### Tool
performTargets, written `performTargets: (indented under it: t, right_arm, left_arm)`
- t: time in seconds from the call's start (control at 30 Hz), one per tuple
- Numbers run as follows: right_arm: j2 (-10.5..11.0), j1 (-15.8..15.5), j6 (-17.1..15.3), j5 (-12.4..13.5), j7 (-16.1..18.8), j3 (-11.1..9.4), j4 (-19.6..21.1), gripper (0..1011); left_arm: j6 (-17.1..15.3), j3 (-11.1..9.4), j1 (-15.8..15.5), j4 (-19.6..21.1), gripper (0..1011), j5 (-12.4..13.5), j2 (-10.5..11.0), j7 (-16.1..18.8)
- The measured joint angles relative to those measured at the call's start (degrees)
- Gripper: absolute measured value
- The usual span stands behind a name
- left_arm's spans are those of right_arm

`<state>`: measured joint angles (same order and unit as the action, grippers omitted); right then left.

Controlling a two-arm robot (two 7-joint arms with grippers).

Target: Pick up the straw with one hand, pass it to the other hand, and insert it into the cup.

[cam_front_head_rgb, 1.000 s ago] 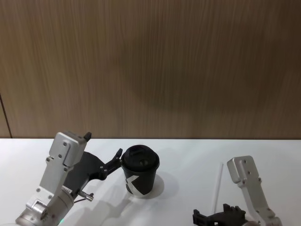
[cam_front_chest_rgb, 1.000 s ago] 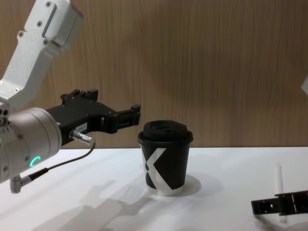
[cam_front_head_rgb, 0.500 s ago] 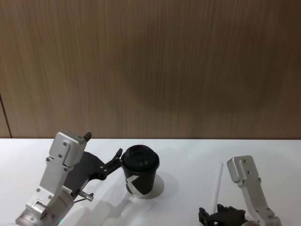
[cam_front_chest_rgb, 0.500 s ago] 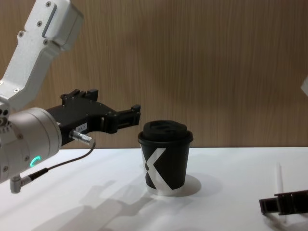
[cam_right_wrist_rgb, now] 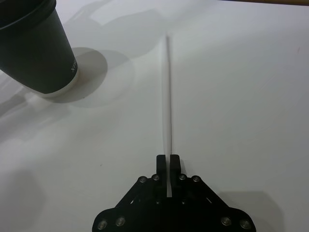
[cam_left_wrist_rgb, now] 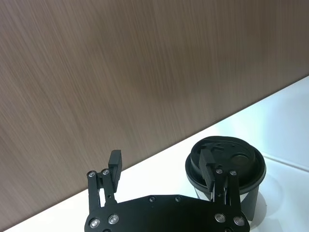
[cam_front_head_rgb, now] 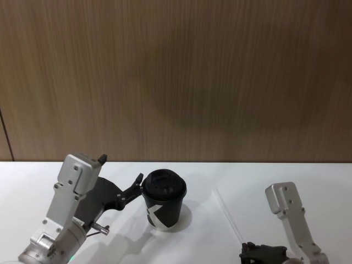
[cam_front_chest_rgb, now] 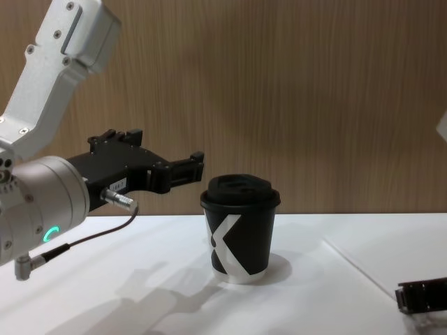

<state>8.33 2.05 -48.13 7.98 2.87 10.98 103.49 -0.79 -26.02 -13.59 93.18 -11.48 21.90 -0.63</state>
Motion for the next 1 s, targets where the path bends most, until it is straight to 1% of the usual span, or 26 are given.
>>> performTargets:
  t: [0.03, 0.17, 0.5, 0.6, 0.8, 0.9, 0.93, 0.97, 1.0]
  right_arm:
    - [-0.01, 0.00, 0.00, 0.00, 0.00, -0.01, 0.00, 46]
    - [-0.03, 0.00, 0.00, 0.00, 0.00, -0.01, 0.00, 6]
    - [-0.09, -0.01, 0.07, -0.02, -0.01, -0.02, 0.00, 0]
    - [-0.08, -0.22, 0.61, -0.10, 0.00, -0.05, 0.01, 0]
    - [1.02, -1.13, 3.64, -0.65, 0.91, 0.14, 0.41, 1]
    - [2.31, -1.87, 5.73, -1.00, 1.96, 0.31, 0.86, 0]
    - [3.04, -2.25, 6.76, -1.20, 2.61, 0.35, 1.11, 0]
    - [3.04, -2.25, 6.76, -1.20, 2.61, 0.35, 1.11, 0]
    - [3.99, -2.73, 8.10, -1.38, 3.26, 0.39, 1.44, 0]
  left_arm:
    - [0.00, 0.00, 0.00, 0.00, 1003, 0.00, 0.00, 0.00]
    - [0.00, 0.00, 0.00, 0.00, 1003, 0.00, 0.00, 0.00]
    - [0.00, 0.00, 0.00, 0.00, 1003, 0.00, 0.00, 0.00]
    - [0.00, 0.00, 0.00, 0.00, 1003, 0.00, 0.00, 0.00]
    - [0.00, 0.00, 0.00, 0.00, 1003, 0.00, 0.00, 0.00]
    - [0.00, 0.00, 0.00, 0.00, 1003, 0.00, 0.00, 0.00]
    - [0.00, 0.00, 0.00, 0.00, 1003, 0.00, 0.00, 0.00]
    - [0.00, 0.00, 0.00, 0.00, 1003, 0.00, 0.00, 0.00]
    - [0.00, 0.00, 0.00, 0.00, 1003, 0.00, 0.00, 0.00]
